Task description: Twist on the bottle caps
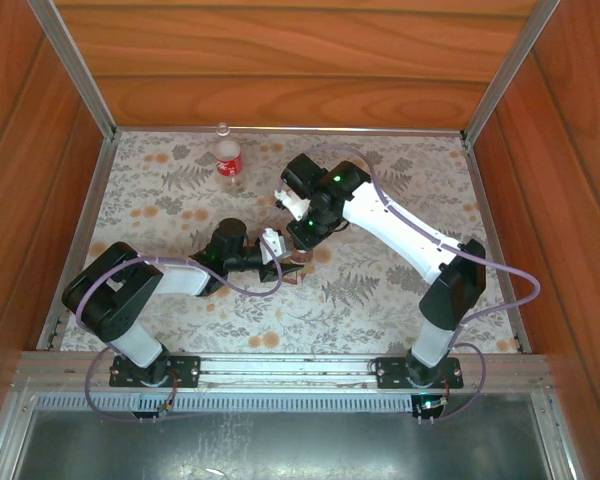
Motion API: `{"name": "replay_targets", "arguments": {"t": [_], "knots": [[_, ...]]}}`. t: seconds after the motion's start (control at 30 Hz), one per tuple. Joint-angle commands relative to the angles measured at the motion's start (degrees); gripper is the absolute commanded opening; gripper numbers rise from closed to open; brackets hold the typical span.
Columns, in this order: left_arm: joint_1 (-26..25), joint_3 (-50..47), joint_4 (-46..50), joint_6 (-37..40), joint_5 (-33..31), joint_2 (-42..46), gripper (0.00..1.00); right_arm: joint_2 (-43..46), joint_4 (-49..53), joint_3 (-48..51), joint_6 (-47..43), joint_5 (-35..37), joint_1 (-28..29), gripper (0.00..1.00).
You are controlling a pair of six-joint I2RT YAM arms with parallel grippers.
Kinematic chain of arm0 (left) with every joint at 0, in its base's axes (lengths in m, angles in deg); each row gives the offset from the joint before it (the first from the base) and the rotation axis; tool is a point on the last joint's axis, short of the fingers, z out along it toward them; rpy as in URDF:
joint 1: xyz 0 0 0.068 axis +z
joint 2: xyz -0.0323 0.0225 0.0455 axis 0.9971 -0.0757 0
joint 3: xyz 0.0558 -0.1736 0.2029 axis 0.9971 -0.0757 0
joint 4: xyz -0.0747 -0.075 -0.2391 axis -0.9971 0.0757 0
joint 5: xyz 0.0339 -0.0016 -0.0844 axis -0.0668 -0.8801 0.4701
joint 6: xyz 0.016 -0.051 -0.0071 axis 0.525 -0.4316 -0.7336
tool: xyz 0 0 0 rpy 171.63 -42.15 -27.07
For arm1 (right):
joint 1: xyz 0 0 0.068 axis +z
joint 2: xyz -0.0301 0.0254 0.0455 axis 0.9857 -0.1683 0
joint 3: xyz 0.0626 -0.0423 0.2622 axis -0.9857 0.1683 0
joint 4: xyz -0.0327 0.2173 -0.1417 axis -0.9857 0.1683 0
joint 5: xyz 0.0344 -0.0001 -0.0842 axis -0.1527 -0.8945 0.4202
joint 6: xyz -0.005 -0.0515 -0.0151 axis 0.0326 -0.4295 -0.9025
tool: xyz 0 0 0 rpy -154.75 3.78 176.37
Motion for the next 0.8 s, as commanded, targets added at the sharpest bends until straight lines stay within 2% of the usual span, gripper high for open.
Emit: {"name": "replay_targets", "arguments": {"t": [0.0, 0.17, 0.37, 0.67, 0.77], "knots": [[-0.5, -0.3, 5.4, -0.2, -1.2, -2.0, 0.57, -3.1, 5.8, -0.2, 17.9, 1.4, 0.9, 0.0], [-0.5, -0.1, 5.4, -0.4, -1.0, -2.8, 0.57, -4.4, 8.9, -2.2, 30.6, 5.0, 1.8, 0.04], [-0.5, 0.0, 5.4, -0.6, -0.5, -3.1, 0.57, -6.6, 12.0, -4.5, 32.3, 5.1, 2.6, 0.08], [-0.5, -0.6, 5.4, 0.1, -1.5, -2.3, 0.57, -3.9, 8.4, -8.6, 24.6, 2.6, 2.4, 0.47], [-0.5, -0.6, 5.4, 0.2, -1.4, -2.5, 0.57, -2.3, 6.6, -8.3, 21.1, -1.8, 1.4, 0.59]]}}
